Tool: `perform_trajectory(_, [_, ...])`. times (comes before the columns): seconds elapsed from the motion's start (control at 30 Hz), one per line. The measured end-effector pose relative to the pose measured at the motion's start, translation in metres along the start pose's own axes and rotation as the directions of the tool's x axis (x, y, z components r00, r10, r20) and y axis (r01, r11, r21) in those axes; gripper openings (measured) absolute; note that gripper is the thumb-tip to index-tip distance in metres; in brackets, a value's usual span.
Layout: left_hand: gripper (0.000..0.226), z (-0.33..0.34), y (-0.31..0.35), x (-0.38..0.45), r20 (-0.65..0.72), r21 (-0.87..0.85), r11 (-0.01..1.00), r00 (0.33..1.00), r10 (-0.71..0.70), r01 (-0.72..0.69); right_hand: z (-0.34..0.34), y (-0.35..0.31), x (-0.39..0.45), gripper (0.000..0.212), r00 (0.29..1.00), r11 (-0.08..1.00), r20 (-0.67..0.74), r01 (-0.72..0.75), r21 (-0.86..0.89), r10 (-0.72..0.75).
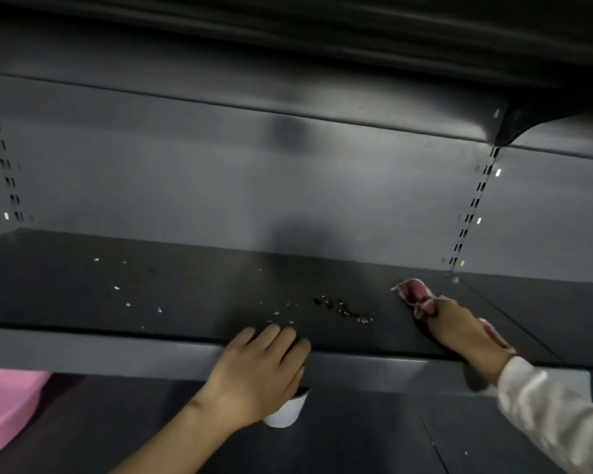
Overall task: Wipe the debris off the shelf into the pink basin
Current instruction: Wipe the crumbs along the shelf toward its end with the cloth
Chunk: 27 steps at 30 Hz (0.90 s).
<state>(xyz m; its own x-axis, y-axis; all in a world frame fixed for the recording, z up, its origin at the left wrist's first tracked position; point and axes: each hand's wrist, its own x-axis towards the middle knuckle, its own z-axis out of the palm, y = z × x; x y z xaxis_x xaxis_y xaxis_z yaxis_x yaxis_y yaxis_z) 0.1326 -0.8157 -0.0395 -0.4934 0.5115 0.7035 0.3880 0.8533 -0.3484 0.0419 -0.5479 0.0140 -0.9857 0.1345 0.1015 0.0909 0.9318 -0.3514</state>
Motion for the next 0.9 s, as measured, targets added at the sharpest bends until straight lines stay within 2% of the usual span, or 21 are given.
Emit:
perform_trajectory(0.07, [0.035, -0.004, -0.019, -0.013, -0.002, -0.003, 1.000, 1.000, 0.029, -0.029, 0.014, -0.040, -0.012, 0.028, 1.000, 1.000, 0.025, 0.017, -0.006, -0.017])
perform_trajectory(0.2, [0.037, -0.008, -0.043, -0.035, -0.029, -0.017, 0.996, 0.996, 0.085, -0.086, 0.045, -0.121, -0.037, 0.029, 0.980, 0.982, -0.085, 0.186, 0.031, -0.182])
perform_trajectory(0.33, [0.041, -0.009, -0.055, -0.053, -0.049, -0.039, 0.994, 0.994, 0.102, -0.104, 0.061, -0.171, -0.043, 0.030, 0.989, 0.983, -0.029, 0.147, 0.108, -0.145])
perform_trajectory(0.43, [0.041, -0.012, -0.068, -0.067, -0.053, -0.040, 0.995, 0.995, 0.088, -0.090, 0.047, -0.165, -0.037, 0.028, 0.992, 0.973, -0.104, 0.088, 0.214, -0.067])
perform_trajectory(0.5, [0.042, -0.016, -0.076, -0.072, -0.036, -0.037, 0.997, 0.997, 0.073, -0.074, 0.030, -0.139, -0.032, 0.031, 0.990, 0.968, -0.131, -0.021, 0.249, 0.056])
perform_trajectory(0.6, [0.043, -0.021, -0.080, -0.074, -0.020, -0.027, 0.999, 0.999, 0.032, -0.032, 0.013, -0.091, -0.029, 0.041, 0.977, 0.962, -0.009, -0.207, 0.176, 0.211])
perform_trajectory(0.7, [0.044, -0.022, -0.075, -0.075, -0.016, -0.018, 1.000, 1.000, -0.016, 0.015, 0.019, -0.081, -0.036, 0.034, 0.987, 0.988, 0.065, -0.150, 0.041, 0.147])
perform_trajectory(0.8, [0.045, -0.023, -0.071, -0.075, 0.019, -0.003, 0.999, 0.998, -0.052, 0.052, 0.028, -0.105, -0.051, 0.023, 0.991, 0.995, 0.132, -0.044, 0.085, 0.032])
perform_trajectory(0.9, [0.046, -0.022, -0.068, -0.075, 0.009, 0.016, 0.997, 0.997, -0.079, 0.079, 0.037, -0.140, -0.067, 0.028, 0.988, 0.979, 0.134, 0.047, 0.198, -0.074])
